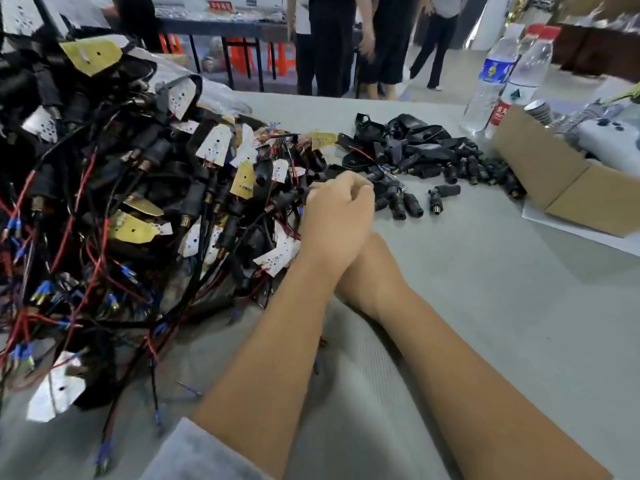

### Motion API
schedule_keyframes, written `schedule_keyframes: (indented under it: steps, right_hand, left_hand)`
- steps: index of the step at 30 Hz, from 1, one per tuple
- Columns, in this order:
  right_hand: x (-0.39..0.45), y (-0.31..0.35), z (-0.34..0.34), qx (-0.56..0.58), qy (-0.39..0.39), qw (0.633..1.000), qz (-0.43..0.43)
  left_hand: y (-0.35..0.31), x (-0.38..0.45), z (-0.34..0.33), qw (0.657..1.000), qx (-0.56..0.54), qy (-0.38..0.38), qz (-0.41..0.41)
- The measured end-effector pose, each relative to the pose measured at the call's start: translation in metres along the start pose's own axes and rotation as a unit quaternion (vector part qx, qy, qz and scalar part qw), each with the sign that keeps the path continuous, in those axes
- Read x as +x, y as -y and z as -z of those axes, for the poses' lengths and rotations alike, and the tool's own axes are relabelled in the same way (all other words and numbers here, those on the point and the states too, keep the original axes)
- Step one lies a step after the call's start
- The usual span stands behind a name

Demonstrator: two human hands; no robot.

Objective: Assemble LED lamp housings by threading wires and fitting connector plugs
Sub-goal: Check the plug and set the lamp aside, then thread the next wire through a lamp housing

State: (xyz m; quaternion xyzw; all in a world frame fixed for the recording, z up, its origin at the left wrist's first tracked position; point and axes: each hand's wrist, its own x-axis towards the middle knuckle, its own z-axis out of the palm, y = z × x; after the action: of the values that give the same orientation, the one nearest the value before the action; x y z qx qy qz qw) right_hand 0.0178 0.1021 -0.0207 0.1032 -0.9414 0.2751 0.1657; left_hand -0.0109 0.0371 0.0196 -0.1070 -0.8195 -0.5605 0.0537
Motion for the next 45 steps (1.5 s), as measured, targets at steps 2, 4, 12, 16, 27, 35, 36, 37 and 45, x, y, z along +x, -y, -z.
schedule_keyframes:
  steps: [2, 4, 12, 16, 27, 35, 36, 37, 45]
  right_hand:
    - [0.0, -0.001, 0.0, 0.0, 0.015, 1.0, 0.017]
    - [0.001, -0.002, 0.0, -0.006, 0.043, 0.998, 0.052]
    - [0.015, 0.013, -0.011, 0.003, 0.167, 0.981, 0.097]
    - [0.017, 0.009, -0.005, -0.093, 0.119, 0.979, 0.134]
    - [0.008, -0.009, 0.025, -0.032, 0.058, 0.986, 0.154]
    - [0.002, -0.011, 0.011, 0.033, 0.086, 0.994, 0.061]
    - [0.002, -0.009, 0.008, 0.039, 0.074, 0.995, 0.061]
    - [0.003, -0.005, 0.005, 0.051, 0.062, 0.995, 0.057]
    - [0.012, 0.028, -0.017, 0.105, 0.015, 0.994, -0.032]
  left_hand:
    - [0.007, 0.004, 0.0, 1.0, -0.018, -0.001, 0.019]
    - [0.015, 0.012, 0.011, 0.998, -0.042, -0.007, 0.037]
    - [0.042, 0.017, 0.069, 0.984, -0.171, 0.055, 0.008]
    - [0.041, 0.018, 0.08, 0.966, -0.258, 0.021, 0.026]
    - [0.037, 0.017, 0.071, 0.98, -0.194, 0.012, 0.039]
    - [0.029, 0.02, 0.071, 0.977, -0.203, -0.031, 0.057]
    - [0.025, 0.02, 0.068, 0.976, -0.205, -0.05, 0.061]
    - [0.02, 0.02, 0.064, 0.972, -0.213, -0.076, 0.058]
    - [-0.004, 0.003, 0.021, 0.956, -0.247, -0.132, -0.087]
